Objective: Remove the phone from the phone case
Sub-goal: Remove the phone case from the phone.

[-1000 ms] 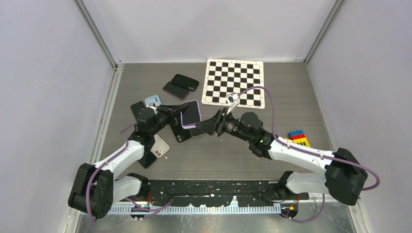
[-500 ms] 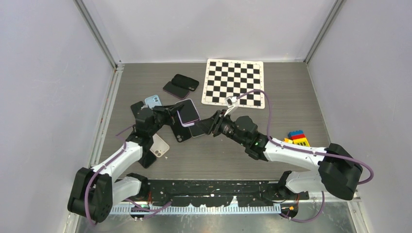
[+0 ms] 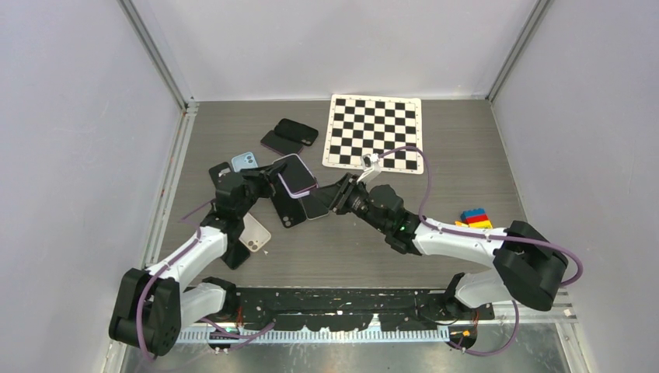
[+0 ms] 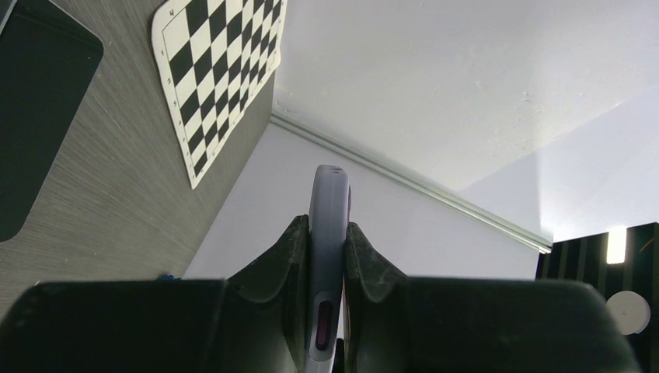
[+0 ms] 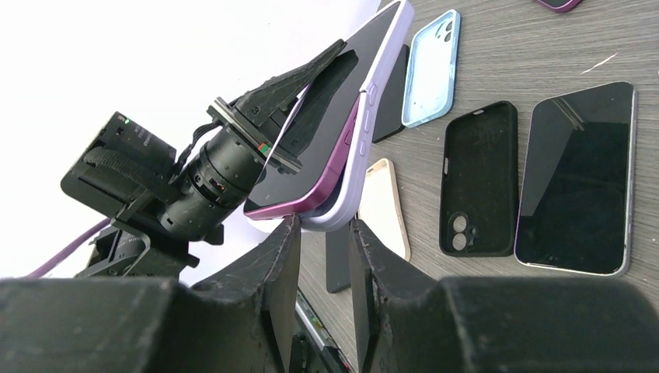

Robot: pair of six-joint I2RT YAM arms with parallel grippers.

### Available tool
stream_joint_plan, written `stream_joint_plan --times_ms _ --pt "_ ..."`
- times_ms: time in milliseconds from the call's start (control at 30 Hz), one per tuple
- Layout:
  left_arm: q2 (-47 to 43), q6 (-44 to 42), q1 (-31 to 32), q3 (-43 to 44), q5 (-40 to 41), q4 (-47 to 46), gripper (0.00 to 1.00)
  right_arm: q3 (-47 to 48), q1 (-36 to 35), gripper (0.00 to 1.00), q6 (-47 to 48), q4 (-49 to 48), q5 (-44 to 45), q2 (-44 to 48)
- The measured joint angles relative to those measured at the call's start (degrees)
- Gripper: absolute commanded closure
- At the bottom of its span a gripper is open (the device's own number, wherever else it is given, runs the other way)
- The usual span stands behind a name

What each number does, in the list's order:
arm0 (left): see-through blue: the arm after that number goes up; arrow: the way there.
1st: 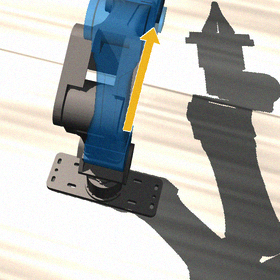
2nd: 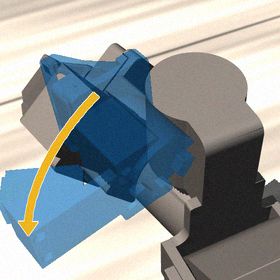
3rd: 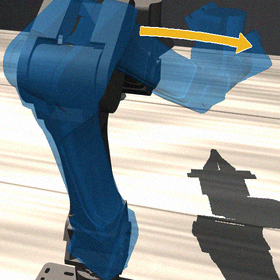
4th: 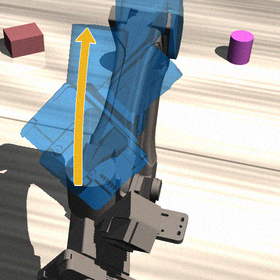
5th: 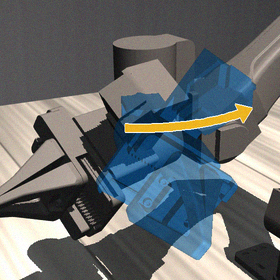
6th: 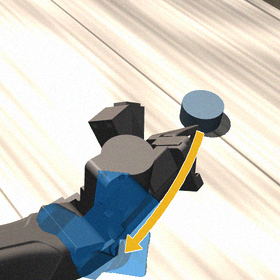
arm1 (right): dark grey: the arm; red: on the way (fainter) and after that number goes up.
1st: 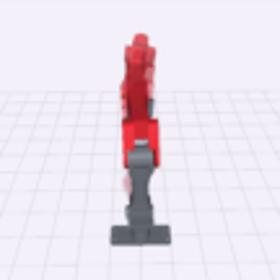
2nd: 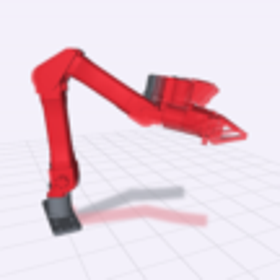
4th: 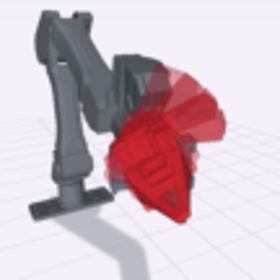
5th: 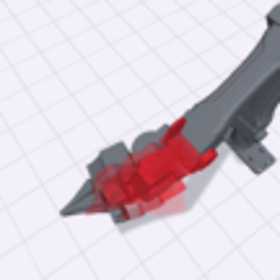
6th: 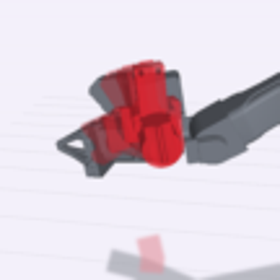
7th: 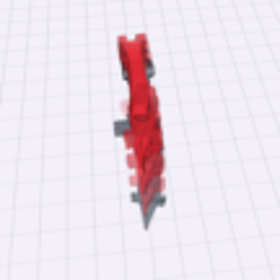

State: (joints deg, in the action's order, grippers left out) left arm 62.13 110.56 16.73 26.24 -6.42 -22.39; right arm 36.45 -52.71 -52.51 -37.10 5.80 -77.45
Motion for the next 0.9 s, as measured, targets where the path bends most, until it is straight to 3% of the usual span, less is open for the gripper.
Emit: stream_joint_plan --times_ms 367,900 --pt "2.4 0.0 -0.2 0.0 2.4 -2.6 1.0 0.6 0.0 0.68 -6.5 -0.5 3.4 -2.9" --pt "5.5 -0.5 -0.2 1.8 1.9 -10.8 1.0 -0.5 0.6 0.79 -13.0 -8.1 4.1 -4.4"
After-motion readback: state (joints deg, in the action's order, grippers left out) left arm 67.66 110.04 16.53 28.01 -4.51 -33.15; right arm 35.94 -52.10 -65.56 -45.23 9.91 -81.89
